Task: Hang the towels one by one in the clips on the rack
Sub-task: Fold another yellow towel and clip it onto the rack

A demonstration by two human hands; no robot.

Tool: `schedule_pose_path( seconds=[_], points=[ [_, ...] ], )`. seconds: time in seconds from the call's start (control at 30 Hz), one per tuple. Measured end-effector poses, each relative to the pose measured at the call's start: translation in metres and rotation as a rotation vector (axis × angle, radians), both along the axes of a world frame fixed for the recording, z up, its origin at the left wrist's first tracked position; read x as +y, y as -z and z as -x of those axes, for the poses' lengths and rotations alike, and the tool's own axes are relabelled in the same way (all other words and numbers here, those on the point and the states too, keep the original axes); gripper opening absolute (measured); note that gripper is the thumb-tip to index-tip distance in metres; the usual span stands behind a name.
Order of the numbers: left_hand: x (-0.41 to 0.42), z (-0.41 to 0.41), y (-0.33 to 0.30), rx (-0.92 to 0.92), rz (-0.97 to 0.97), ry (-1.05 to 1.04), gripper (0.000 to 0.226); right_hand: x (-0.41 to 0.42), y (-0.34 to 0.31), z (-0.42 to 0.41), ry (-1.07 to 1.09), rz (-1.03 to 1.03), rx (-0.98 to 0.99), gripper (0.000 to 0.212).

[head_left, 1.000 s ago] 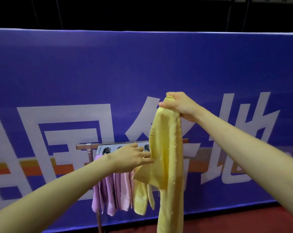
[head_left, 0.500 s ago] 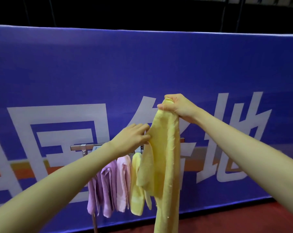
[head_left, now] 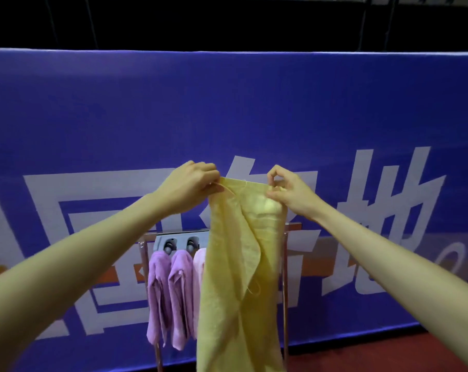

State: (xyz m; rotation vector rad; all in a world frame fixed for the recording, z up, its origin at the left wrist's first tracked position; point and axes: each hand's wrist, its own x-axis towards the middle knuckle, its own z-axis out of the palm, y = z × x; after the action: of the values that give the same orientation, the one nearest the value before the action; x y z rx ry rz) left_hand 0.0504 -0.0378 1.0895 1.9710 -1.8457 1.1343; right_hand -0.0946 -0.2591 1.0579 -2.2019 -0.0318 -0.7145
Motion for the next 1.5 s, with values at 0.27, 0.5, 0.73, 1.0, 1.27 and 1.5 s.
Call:
schedule_pose_path(
  seconds=[0.27,0.5,0.73,1.0,1.27,1.5],
  points=[
    [0.013,-0.008,-0.015,-0.217,-0.135,-0.002,0.045,0.021,0.016,-0.020,-0.033,0.224,0.173,0.045],
    [0.020,-0.005,-0.025,-0.318,-0.127,-0.092,0.041,0.064,0.023,-0.029,-0.241,0.003,0.276,0.028],
    [0.030,-0.008,-0.021,-0.305,-0.172,-0.226,0.019,0.078,0.038,-0.043,-0.033,0.313,0.261,0.035],
    [0.043,-0.015,-0.007,-0.225,-0.392,-0.482,0.033,0.054,0.022,-0.032,-0.050,0.324,0.270,0.031],
    [0.042,-0.018,-0.001,0.276,-0.413,-0.427,0.039,0.039,0.017,-0.024,-0.010,0.422,0.295,0.028],
    [0.040,-0.009,0.002,0.155,-0.345,-0.432,0.045,0.038,0.003,-0.017,-0.001,0.495,0.331,0.027]
  ],
)
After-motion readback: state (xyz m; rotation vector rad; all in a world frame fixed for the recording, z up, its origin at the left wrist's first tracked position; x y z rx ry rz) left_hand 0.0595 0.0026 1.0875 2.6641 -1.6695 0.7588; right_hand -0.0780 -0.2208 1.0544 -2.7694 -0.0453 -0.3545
